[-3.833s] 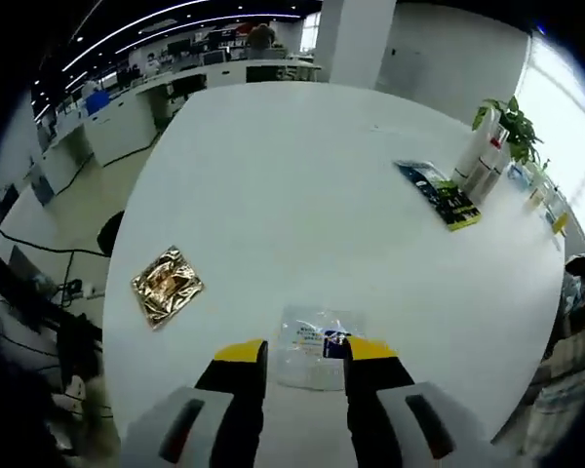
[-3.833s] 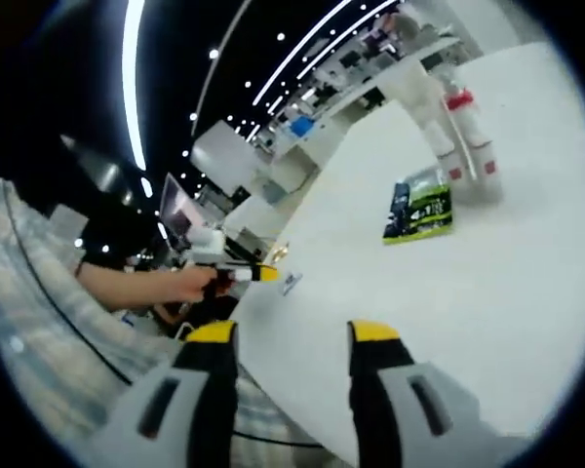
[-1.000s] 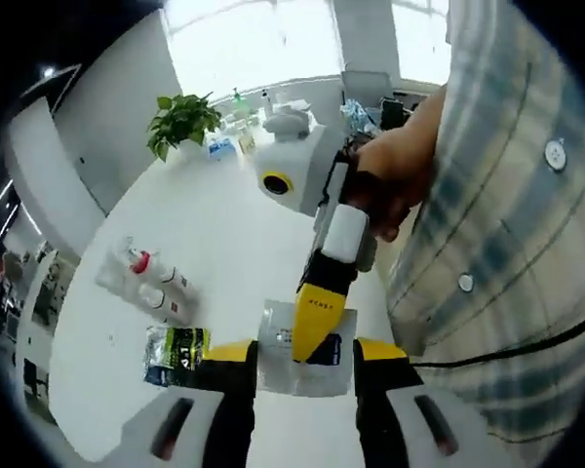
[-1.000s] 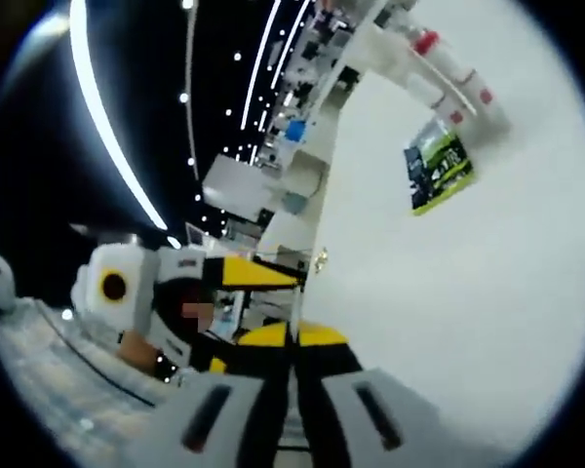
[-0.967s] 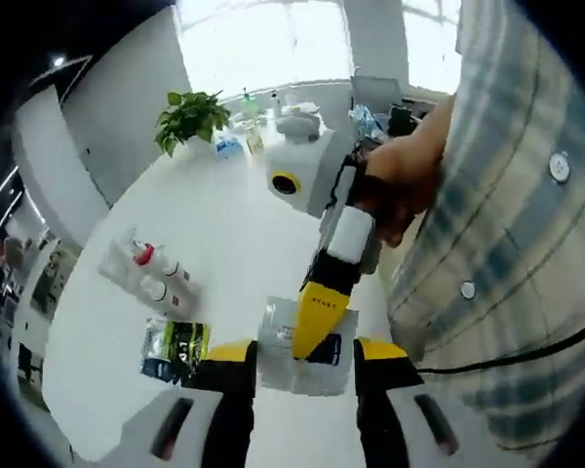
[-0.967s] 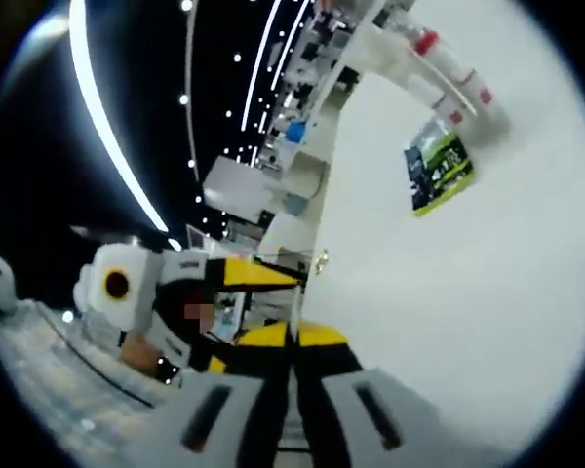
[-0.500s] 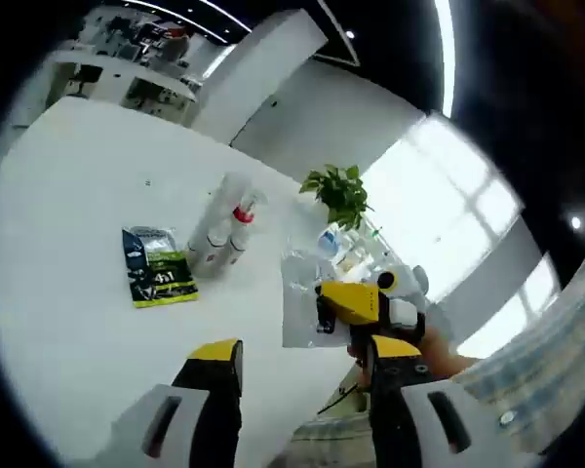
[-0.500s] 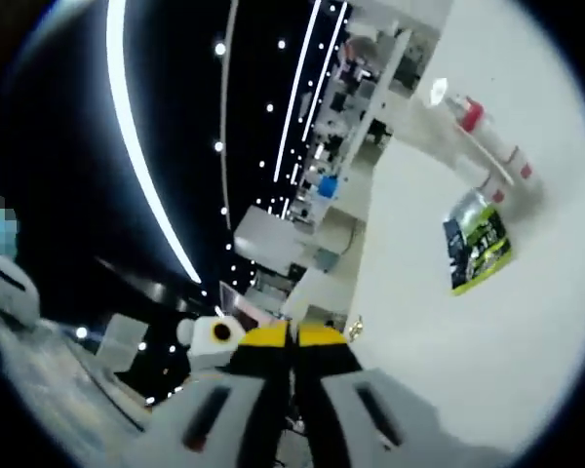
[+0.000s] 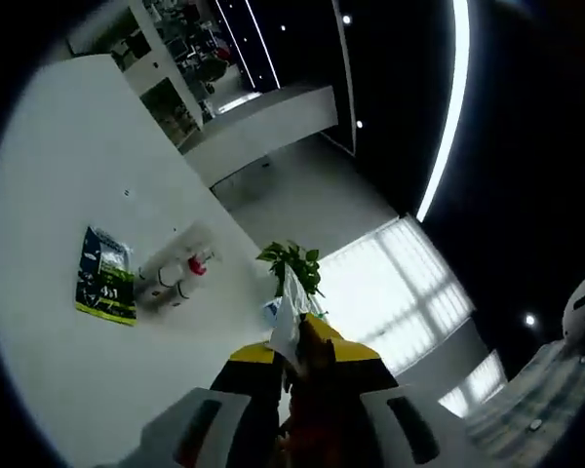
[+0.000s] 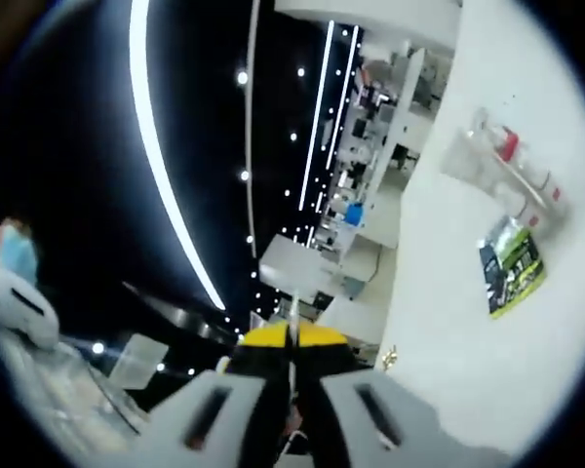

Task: Arrange the skincare products in the storage area until every visible bottle or jar stands upright without overlapping.

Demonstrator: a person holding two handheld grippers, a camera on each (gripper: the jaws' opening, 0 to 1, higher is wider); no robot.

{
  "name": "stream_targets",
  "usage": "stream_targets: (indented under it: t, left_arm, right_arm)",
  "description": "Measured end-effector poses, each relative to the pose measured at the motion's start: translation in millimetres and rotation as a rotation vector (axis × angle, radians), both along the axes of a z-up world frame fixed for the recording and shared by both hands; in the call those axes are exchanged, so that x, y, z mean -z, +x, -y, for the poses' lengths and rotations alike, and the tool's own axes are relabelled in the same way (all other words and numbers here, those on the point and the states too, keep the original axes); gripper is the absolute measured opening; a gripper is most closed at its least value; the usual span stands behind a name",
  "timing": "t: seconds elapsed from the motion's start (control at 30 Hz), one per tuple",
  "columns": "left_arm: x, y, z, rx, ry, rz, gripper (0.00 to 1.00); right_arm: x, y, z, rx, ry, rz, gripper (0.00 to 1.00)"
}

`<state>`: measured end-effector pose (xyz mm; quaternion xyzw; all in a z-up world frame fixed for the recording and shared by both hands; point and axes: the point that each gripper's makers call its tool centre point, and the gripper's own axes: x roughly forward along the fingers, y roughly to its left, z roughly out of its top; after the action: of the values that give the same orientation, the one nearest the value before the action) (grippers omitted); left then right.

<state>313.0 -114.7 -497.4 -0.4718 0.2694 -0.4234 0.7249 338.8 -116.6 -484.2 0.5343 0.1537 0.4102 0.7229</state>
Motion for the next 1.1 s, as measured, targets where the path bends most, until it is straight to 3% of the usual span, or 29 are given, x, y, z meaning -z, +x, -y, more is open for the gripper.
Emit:
stream_targets:
  t: [0.13,0.33,0.4,0.47,0.67,0.77,0.9,1.03,1.1]
  left_arm:
    - [-0.1,-0.4,-4,-0.012,-0.012,-0.002,0.04]
    - [-4.1,-7.7,-10,0.058,-0.028,-0.008,0.01]
    - [-5.7,-12.8,-15,0.110,0.035,0.064,0.01]
    - [-6.4,-18.4,-20,0.168,0.073,0.078,0.01]
    - [-3.2,-34.0,-31,0.343,0.171,0.110,0.01]
    - [1.7,-46.4,-33,0.451,0.234,0.125,0.01]
    - [4.2,-61.0,-33,0.567,0.227,0.091,0.01]
    - [15.5,-64.0,-32,0.611,0.272,0.076,0.01]
    - [16.5,-58.4,-33,0.584,0.268,0.072,0.01]
  right_arm:
    - [2.3,-3,-2,0.001,-0.008,-0.007,0.00]
    - [-1.1,-11,-7,-0.033,-0.019,0.028,0.03]
    - [-2.7,-13,-9,-0.051,-0.026,0.041,0.05]
    - [-3.2,-17,-10,-0.074,-0.055,0.063,0.06]
    - [0.3,-32,-16,-0.214,-0.160,0.119,0.07]
    - [6.2,-48,-22,-0.341,-0.246,0.154,0.07]
    - [6.7,-69,-29,-0.503,-0.273,0.176,0.04]
    - [14.5,-77,-34,-0.568,-0.333,0.195,0.01]
    - [16.2,-71,-33,-0.537,-0.343,0.196,0.00]
